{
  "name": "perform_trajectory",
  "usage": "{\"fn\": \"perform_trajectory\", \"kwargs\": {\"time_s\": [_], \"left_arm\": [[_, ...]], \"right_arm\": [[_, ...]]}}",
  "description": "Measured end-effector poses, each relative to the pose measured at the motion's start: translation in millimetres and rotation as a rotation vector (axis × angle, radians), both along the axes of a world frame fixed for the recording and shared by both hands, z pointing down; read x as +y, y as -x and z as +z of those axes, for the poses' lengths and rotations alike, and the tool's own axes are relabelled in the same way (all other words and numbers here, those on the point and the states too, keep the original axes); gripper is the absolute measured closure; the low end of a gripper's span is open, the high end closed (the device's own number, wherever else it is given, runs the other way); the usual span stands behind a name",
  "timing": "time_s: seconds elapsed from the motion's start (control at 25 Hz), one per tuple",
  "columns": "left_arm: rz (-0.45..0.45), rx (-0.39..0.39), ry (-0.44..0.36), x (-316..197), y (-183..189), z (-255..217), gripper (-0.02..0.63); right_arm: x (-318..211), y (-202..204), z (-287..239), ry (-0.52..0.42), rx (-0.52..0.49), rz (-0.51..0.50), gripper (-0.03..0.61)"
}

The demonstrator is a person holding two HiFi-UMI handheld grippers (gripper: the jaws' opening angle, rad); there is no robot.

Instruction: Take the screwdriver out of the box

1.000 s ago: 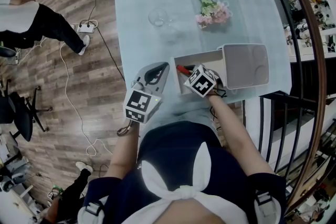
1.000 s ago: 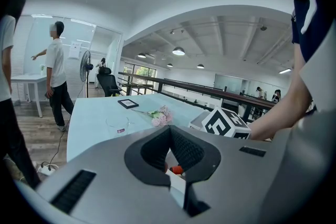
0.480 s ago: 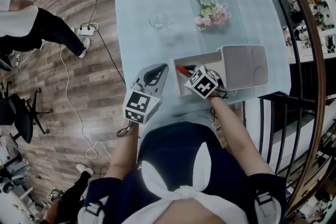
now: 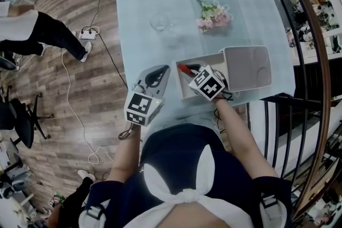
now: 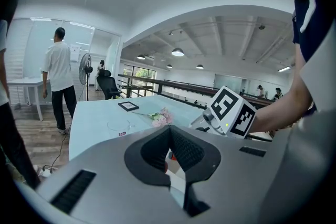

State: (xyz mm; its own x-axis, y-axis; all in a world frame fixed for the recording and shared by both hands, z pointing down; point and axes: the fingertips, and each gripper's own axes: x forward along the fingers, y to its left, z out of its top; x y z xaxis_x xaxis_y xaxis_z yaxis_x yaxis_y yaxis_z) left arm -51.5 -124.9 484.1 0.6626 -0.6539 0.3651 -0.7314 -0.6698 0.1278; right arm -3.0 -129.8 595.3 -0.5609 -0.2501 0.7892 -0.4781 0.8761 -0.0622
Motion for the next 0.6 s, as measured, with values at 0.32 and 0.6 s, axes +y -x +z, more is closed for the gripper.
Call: {"fn": "perform_trajectory", "kwargs": {"time_s": [0.32, 0.6], "left_arm": [[-0.011, -0.001, -0.008, 0, 5, -1, 0.598], [-0.014, -0.002, -0.011, -1, 6, -5, 0.598]], "right_arm": [[2, 6, -26, -0.032, -0.058, 0.023, 0.483], [6, 8, -47, -0.065, -0.09, 0.025, 0.482]]}}
